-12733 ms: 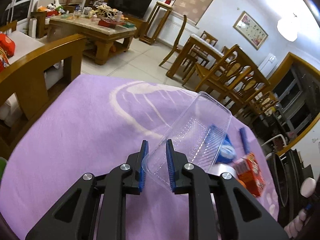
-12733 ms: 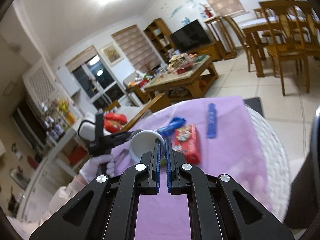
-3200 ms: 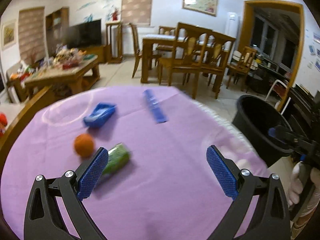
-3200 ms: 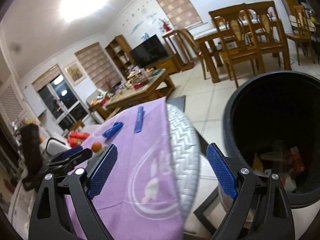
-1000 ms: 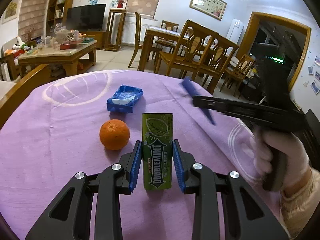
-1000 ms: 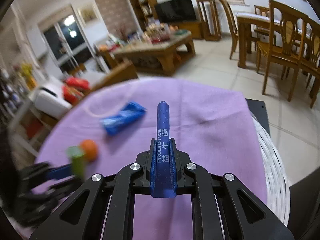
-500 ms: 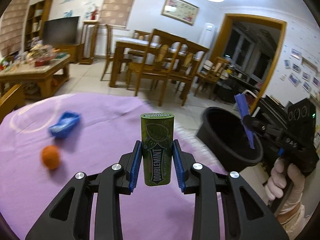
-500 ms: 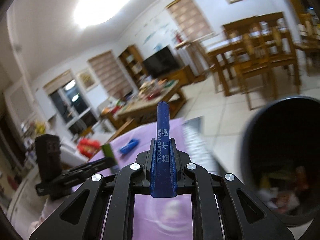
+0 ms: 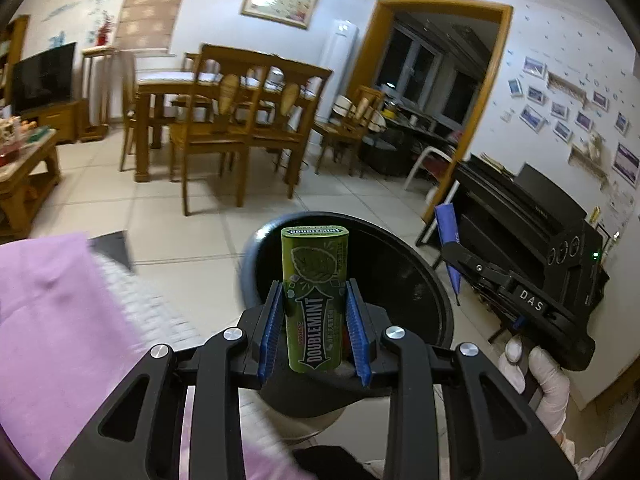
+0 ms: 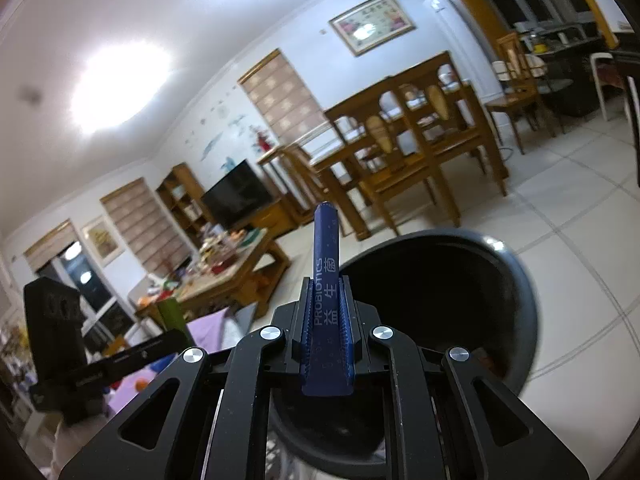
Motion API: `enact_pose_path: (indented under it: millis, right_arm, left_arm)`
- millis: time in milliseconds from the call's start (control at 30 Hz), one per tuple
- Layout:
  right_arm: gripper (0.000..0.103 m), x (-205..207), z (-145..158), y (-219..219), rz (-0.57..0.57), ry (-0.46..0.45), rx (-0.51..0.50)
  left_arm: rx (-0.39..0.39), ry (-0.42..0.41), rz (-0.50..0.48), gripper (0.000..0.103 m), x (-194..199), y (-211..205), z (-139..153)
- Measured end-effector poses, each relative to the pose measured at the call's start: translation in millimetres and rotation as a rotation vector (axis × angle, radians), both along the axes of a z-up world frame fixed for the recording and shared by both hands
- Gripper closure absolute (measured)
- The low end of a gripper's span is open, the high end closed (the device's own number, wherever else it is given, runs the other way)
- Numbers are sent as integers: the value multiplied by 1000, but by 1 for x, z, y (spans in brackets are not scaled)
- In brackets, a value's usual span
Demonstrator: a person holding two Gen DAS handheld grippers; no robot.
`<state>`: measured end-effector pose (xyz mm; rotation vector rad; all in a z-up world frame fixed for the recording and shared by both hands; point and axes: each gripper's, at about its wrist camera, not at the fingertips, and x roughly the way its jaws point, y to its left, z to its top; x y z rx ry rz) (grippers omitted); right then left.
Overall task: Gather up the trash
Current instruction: 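Carry both items over the black bin while both tools open to drop them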
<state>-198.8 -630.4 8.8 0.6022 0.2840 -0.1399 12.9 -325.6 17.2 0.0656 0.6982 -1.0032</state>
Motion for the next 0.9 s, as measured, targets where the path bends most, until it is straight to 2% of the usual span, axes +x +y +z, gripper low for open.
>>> enact_pose_path:
  millis: [200,367,533,800,833,900]
  right_arm:
    - [90,-9,-21,-36,-57,24,24]
    - [90,3,-35,-50,-69,56,44]
    - [89,18,-47,-49,-60,80,69]
    - [89,25,-57,-40,-47,98,91]
    - [86,26,-58,-41,-49,100,93]
    - [74,31,-54,-40,-47,102,103]
  left_arm:
    - [39,35,-45,72,-3,-53,-21]
    - [97,48,-75,72,-6,-81,-37]
    - [140,54,-73,72,-4,-94,-49]
    - [173,44,-73,72,-7,-103,-50]
    - [176,42,-72,71,-8,-104,-50]
    - [186,20,-60,70,-9,-105,-48]
